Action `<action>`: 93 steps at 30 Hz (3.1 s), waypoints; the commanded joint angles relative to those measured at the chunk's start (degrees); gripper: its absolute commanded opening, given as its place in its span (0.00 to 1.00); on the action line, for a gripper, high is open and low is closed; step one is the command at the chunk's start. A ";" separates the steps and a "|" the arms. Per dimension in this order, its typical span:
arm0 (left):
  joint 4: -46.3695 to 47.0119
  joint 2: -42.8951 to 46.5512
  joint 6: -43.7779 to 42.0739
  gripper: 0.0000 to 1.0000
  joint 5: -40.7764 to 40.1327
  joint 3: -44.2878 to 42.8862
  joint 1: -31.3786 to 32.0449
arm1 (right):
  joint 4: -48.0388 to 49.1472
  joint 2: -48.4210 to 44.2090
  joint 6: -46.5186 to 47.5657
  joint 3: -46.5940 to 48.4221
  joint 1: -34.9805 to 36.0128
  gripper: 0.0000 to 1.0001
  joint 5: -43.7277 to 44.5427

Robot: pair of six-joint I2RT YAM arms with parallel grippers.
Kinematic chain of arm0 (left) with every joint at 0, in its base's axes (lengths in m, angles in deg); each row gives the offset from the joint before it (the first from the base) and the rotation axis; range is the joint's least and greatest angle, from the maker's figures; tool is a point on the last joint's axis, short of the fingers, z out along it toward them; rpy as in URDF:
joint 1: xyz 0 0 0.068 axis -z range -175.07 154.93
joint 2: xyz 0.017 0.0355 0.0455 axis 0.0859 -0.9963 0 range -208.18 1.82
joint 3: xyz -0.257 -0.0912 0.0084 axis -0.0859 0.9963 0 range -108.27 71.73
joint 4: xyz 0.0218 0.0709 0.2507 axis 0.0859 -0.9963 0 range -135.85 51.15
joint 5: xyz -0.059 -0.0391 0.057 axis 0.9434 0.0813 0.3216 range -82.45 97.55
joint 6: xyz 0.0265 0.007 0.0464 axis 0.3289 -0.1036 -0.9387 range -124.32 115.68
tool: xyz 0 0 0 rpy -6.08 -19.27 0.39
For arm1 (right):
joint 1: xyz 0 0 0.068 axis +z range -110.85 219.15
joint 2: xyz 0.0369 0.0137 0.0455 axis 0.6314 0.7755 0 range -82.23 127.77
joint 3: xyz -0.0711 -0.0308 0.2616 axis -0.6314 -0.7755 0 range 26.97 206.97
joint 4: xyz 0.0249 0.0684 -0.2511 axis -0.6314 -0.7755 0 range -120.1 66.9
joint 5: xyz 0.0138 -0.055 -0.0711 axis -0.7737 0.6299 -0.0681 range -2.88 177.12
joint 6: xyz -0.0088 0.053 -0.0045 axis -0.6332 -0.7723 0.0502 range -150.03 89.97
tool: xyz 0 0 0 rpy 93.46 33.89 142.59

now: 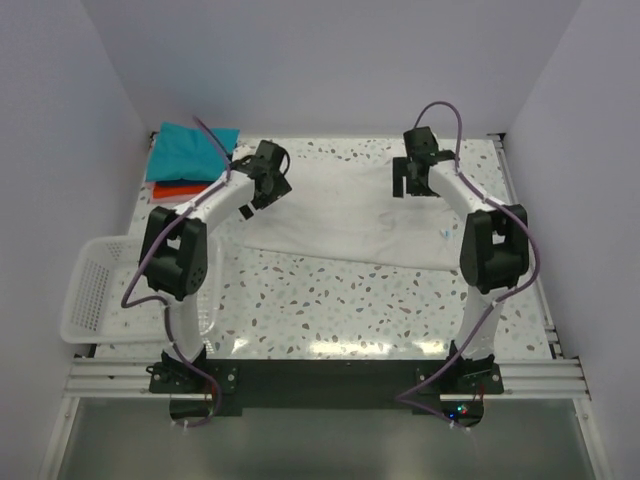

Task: Fold and stack the t-shirts
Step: Fold the tshirt

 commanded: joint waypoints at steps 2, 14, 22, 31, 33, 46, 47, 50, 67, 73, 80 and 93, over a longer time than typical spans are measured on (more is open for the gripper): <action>4.78 6.06 -1.75 1.00 0.49 1.09 0.04 | 0.74 -10.07 -2.34 -5.82 -0.03 0.99 -4.70; 7.25 -1.31 -5.44 1.00 6.04 1.18 3.73 | 6.97 -16.59 -6.48 -25.70 -0.21 0.99 -14.73; 6.99 -4.57 -4.65 1.00 6.65 4.78 3.99 | 7.51 -10.52 -7.27 -26.93 -0.74 0.99 -15.96; 7.70 1.58 -2.46 1.00 7.09 18.14 6.89 | 7.24 -18.59 -12.19 -39.84 -0.65 0.99 -15.17; 7.61 4.91 -1.15 1.00 6.48 22.27 7.59 | 7.50 -21.84 -13.07 -44.32 -0.65 0.99 -15.43; 4.54 22.23 8.35 1.00 6.39 40.56 14.18 | 0.04 -43.64 -19.66 -58.22 -0.65 0.99 -14.12; 4.27 22.94 8.53 1.00 6.30 40.65 14.28 | -0.40 -44.70 -19.75 -58.05 -0.65 0.99 -13.85; 2.43 25.57 8.10 1.00 3.68 38.46 14.45 | -2.42 -48.30 -18.97 -55.51 -0.65 0.99 -14.55; -4.35 9.60 -3.06 1.00 -5.04 2.35 2.33 | 0.03 -47.44 -13.08 -35.02 -0.65 0.99 -17.63; -5.49 -3.06 -7.02 0.95 -6.26 -11.01 -0.40 | 0.47 -43.13 -11.67 -33.52 -0.65 0.99 -14.99; -7.60 -13.61 -7.02 0.71 -8.64 -21.21 -3.29 | 1.62 -39.18 -10.97 -33.35 -0.65 0.99 -14.82; -7.16 -22.32 -7.55 0.53 -8.81 -25.97 -5.15 | 2.94 -35.22 -10.18 -33.17 -0.74 0.99 -15.26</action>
